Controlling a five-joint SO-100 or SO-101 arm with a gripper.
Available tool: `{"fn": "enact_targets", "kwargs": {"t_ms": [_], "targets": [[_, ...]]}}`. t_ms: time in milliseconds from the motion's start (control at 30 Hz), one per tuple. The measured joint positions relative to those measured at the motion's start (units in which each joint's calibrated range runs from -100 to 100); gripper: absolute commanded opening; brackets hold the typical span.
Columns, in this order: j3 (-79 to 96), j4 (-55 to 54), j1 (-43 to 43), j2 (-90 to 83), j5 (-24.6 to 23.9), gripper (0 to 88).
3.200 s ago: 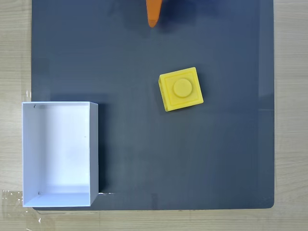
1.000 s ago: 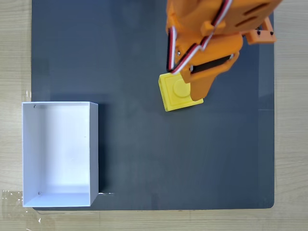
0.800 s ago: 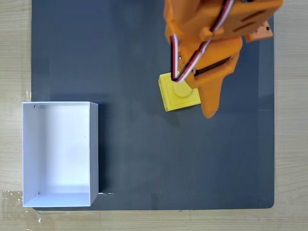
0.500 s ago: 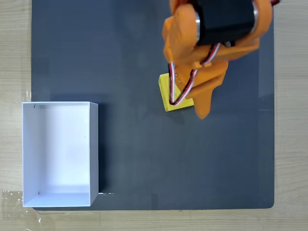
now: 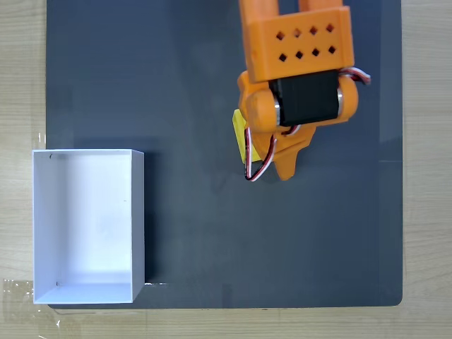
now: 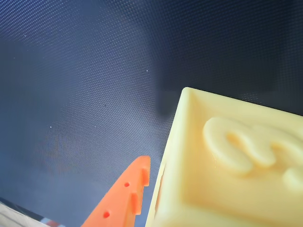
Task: Grasp a yellow block and put it in the box
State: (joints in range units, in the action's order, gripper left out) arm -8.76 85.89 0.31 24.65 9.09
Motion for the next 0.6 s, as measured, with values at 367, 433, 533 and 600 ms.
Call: {"fn": "enact_targets", "kwargs": {"t_ms": [367,433,533,600], "targets": [[-0.4,-0.3,0.0,-0.1,0.1,22.2],[-0.5,-0.3,0.1,-0.1,0.1,22.2],[-1.9,-0.3,0.2,-0.1,0.2,22.2],[-4.0,0.3,0.2,-0.1,0.4,22.2]]}}
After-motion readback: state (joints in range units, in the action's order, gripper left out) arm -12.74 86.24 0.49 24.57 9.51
